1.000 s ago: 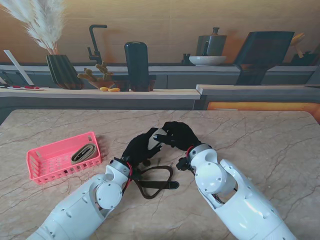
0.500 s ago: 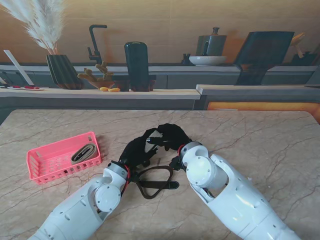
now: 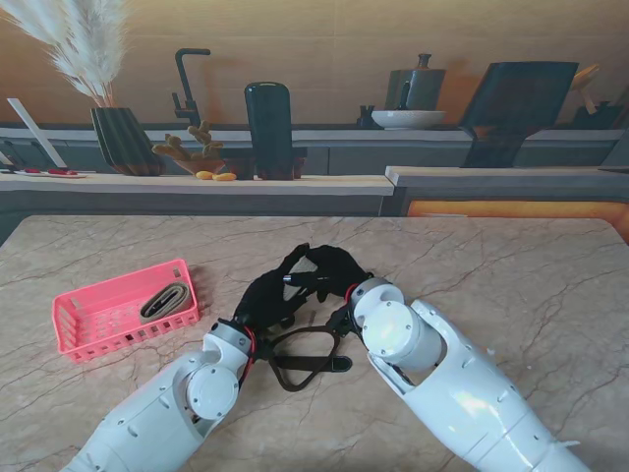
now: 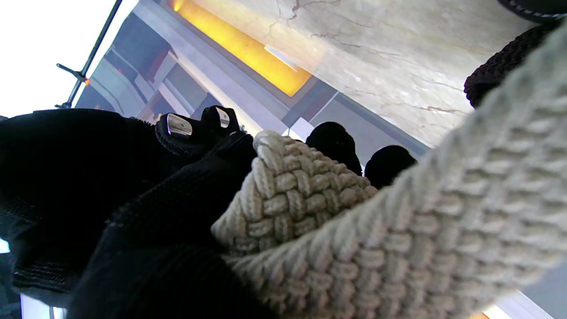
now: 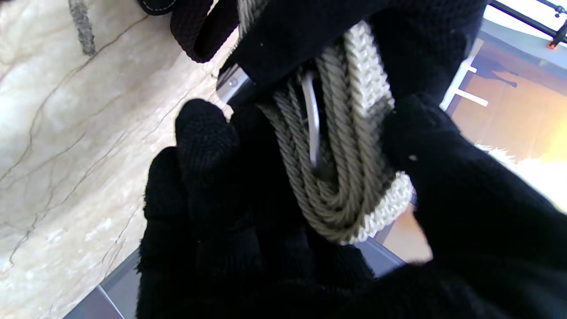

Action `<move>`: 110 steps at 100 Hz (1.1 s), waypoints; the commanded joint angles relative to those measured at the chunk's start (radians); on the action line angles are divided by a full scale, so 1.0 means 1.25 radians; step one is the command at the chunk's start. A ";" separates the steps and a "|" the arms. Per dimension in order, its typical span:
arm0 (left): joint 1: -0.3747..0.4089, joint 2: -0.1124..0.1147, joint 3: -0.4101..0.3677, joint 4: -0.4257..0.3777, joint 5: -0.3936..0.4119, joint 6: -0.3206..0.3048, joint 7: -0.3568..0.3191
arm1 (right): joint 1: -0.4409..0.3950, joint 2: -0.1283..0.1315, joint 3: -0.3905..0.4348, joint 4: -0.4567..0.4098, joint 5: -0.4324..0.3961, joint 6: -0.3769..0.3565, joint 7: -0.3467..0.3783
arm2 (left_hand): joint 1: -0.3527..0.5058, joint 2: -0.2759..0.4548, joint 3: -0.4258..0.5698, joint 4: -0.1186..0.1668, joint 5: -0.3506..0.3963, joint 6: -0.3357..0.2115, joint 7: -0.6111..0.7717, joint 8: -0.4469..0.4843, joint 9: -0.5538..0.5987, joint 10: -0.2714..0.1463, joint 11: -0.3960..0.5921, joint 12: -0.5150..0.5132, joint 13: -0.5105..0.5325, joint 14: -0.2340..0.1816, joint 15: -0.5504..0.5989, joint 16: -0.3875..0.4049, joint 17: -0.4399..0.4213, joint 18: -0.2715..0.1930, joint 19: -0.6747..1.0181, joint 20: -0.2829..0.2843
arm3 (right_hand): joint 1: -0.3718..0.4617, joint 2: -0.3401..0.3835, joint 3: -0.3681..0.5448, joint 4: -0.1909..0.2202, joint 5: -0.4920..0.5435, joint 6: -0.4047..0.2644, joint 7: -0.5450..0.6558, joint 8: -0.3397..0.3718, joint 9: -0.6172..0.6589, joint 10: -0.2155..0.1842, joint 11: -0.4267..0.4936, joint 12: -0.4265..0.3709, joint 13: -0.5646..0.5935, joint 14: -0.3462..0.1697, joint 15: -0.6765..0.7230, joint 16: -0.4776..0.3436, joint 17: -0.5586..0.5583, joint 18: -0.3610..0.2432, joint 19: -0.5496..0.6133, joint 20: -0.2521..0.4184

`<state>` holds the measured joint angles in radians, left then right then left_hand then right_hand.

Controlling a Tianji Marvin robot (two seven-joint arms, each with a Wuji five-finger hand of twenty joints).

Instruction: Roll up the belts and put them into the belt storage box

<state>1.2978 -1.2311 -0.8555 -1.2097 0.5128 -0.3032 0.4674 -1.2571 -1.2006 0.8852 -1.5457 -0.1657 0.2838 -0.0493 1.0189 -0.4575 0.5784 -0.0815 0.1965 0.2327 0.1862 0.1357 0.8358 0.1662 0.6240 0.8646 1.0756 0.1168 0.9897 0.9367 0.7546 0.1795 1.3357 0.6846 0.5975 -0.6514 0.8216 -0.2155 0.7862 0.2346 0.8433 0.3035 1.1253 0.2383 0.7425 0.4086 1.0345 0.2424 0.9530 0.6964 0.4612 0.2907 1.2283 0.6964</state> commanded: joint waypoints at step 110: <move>0.021 -0.029 -0.043 -0.048 -0.073 -0.075 0.014 | -0.217 -0.012 0.270 -0.223 0.305 0.039 -0.006 | -0.459 0.027 -0.027 0.016 -0.034 -0.144 -0.009 0.050 -0.431 -0.037 -0.202 -0.418 -0.539 -0.011 -0.534 -0.428 -0.465 -0.029 -0.466 -0.237 | 0.162 0.124 0.037 -0.003 0.032 -0.286 0.122 0.105 0.007 -0.061 -0.011 0.026 -0.036 -0.060 -0.032 0.012 -0.021 -0.062 -0.011 -0.005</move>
<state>1.3199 -1.2560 -0.9151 -1.2640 0.4348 -0.3909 0.4862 -1.5187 -1.2116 1.2173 -1.8086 0.2095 0.3276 -0.0676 0.4921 -0.4199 0.5268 -0.0556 0.1963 0.0882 0.1566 0.1893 0.3271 0.1525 0.3915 0.3617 0.4295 0.1381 0.3445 0.4349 0.1887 0.1992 0.7839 0.4130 0.6395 -0.6525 0.7545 -0.2565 0.7778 0.2043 0.8430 0.3699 1.1342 0.1920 0.7266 0.4231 1.0190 0.2089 0.9144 0.6952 0.4443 0.2519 1.2154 0.6865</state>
